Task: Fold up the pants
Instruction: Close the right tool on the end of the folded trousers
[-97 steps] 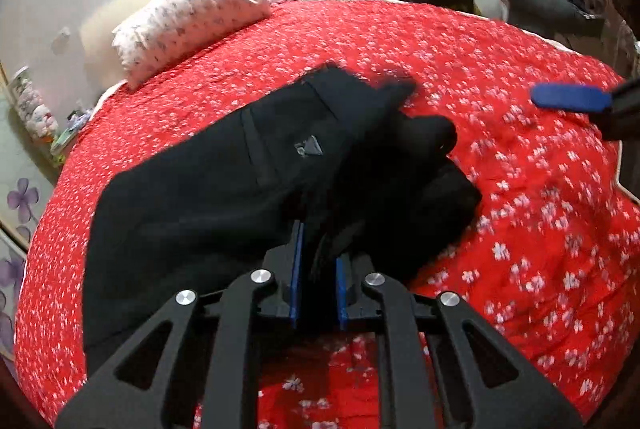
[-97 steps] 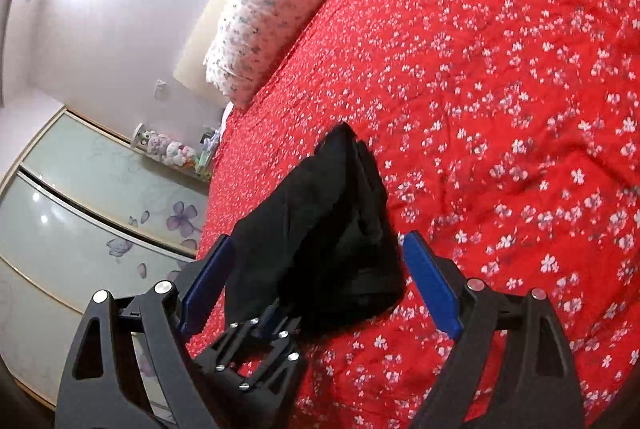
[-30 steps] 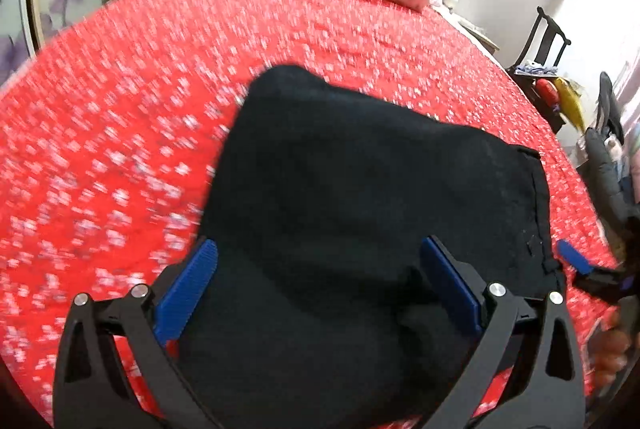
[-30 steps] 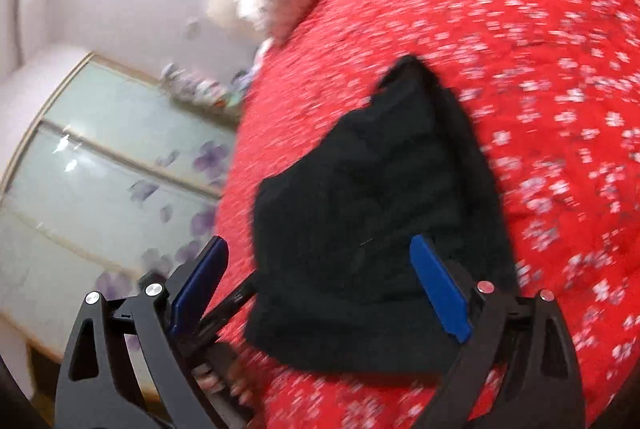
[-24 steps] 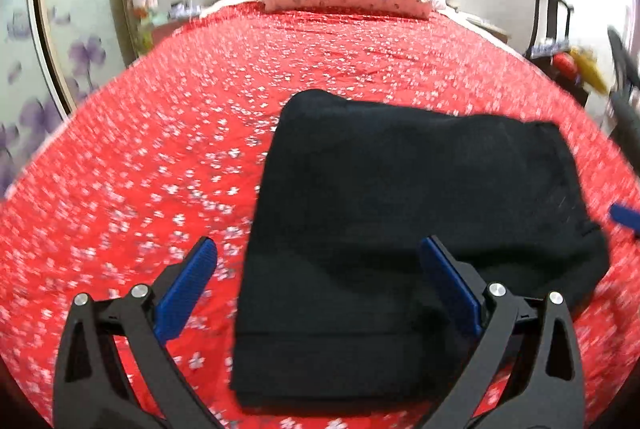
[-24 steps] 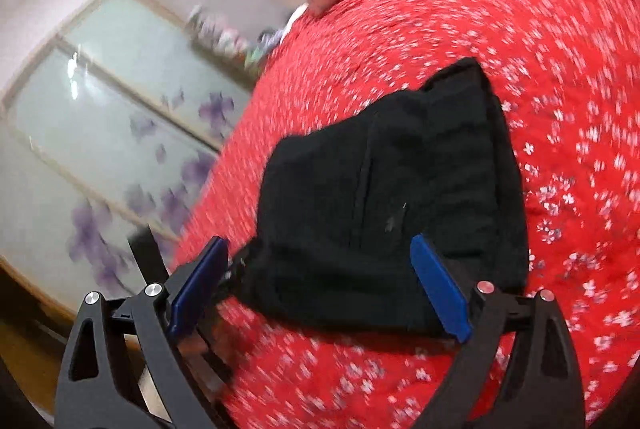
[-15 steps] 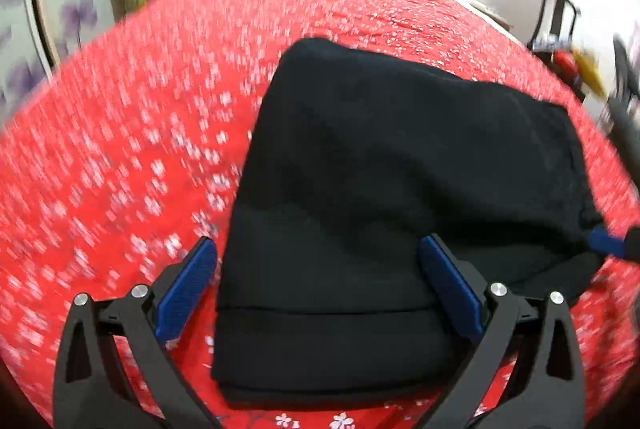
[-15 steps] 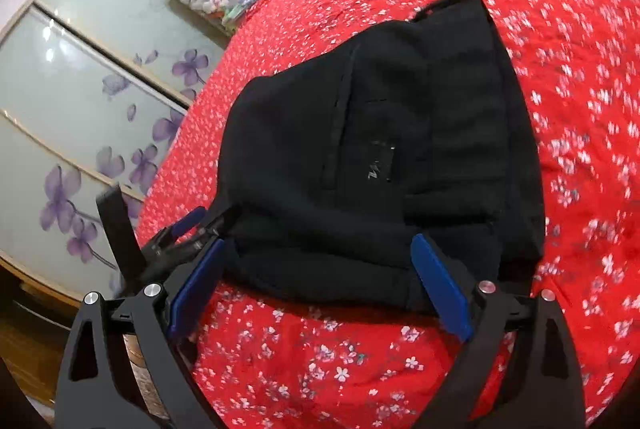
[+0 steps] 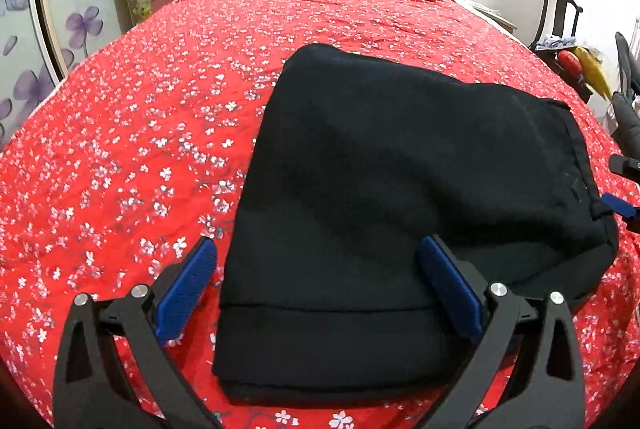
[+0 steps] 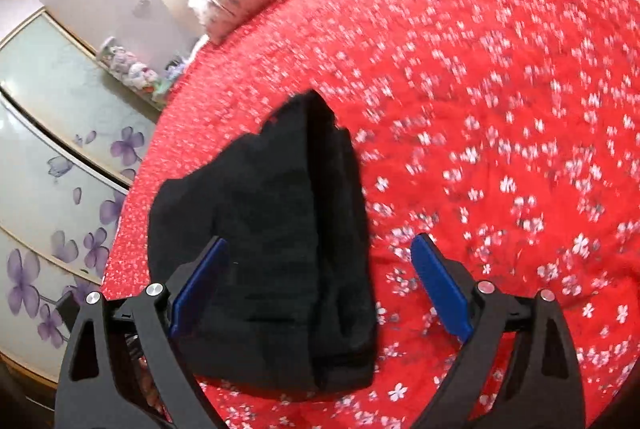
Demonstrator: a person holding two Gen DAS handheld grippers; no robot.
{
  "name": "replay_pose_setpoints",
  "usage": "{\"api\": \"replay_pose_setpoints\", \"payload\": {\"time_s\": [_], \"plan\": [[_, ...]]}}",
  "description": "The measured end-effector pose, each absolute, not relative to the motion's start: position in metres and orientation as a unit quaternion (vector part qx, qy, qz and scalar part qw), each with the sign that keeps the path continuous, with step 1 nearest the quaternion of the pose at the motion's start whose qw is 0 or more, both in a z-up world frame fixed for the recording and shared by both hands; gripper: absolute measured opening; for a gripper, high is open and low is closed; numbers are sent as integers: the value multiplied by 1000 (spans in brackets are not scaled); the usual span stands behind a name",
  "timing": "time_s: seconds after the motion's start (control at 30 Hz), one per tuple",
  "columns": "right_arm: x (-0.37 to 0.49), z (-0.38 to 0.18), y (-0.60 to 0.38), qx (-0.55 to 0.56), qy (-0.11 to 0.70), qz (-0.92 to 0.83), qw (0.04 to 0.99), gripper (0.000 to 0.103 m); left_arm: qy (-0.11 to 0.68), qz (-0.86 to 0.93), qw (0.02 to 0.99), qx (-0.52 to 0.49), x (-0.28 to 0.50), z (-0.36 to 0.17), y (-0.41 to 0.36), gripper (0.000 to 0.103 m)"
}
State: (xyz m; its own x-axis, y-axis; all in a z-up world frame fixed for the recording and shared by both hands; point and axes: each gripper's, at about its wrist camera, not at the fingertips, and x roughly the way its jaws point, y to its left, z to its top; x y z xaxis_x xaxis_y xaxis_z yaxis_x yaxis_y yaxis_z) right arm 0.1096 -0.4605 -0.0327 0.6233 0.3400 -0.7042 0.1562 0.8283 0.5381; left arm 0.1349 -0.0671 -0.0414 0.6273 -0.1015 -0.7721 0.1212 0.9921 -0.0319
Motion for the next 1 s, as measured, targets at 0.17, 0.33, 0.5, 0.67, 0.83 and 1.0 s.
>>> {"api": "replay_pose_setpoints", "payload": {"time_s": [0.17, 0.33, 0.5, 0.67, 0.83, 1.0], "plan": [[115, -37, -451, 285, 438, 51, 851, 95, 409, -48, 910, 48, 130, -39, -75, 101], [115, -40, -448, 275, 451, 39, 848, 95, 410, -50, 910, 44, 130, -40, -71, 101], [115, -46, -449, 287, 454, 37, 843, 95, 411, -51, 909, 42, 129, -41, -70, 101], [115, -44, -446, 291, 450, 49, 843, 95, 408, -47, 911, 49, 129, -41, -71, 101], [118, -41, -433, 297, 445, 94, 840, 94, 407, -52, 911, 49, 129, -40, -70, 101], [122, -47, -427, 283, 458, 85, 838, 94, 381, -44, 922, 61, 123, -26, -64, 101]]}}
